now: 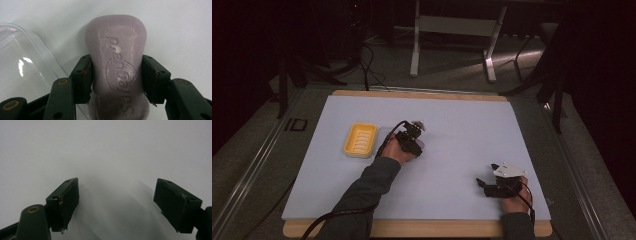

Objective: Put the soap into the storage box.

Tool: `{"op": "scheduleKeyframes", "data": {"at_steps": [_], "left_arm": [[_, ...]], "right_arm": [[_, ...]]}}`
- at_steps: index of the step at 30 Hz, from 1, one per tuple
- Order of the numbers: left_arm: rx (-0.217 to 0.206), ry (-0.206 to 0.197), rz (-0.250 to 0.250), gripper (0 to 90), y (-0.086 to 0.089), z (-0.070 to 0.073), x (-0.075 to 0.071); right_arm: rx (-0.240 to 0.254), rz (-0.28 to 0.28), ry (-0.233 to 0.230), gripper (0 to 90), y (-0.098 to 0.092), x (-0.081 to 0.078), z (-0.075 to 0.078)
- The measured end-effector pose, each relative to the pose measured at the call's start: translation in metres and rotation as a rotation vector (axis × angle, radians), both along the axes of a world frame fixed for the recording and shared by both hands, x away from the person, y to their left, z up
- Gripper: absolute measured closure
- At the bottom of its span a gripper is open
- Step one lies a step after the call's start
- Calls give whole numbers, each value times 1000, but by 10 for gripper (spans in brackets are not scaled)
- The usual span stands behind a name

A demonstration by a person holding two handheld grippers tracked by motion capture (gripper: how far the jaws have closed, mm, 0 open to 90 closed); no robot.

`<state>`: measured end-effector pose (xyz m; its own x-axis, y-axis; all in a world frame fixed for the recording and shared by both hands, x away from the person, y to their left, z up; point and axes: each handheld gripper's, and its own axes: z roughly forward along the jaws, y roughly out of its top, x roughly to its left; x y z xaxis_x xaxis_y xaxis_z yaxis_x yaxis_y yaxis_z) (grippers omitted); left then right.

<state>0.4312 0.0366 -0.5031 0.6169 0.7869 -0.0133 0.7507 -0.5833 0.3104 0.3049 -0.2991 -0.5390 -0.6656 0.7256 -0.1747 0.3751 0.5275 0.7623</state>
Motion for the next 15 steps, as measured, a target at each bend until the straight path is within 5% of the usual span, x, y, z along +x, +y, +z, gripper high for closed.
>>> {"op": "scheduleKeyframes", "data": {"at_steps": [15], "left_arm": [[13,19,-28,494,0,2,3]], "right_arm": [[-7,3,0,201,0,0,0]]}}
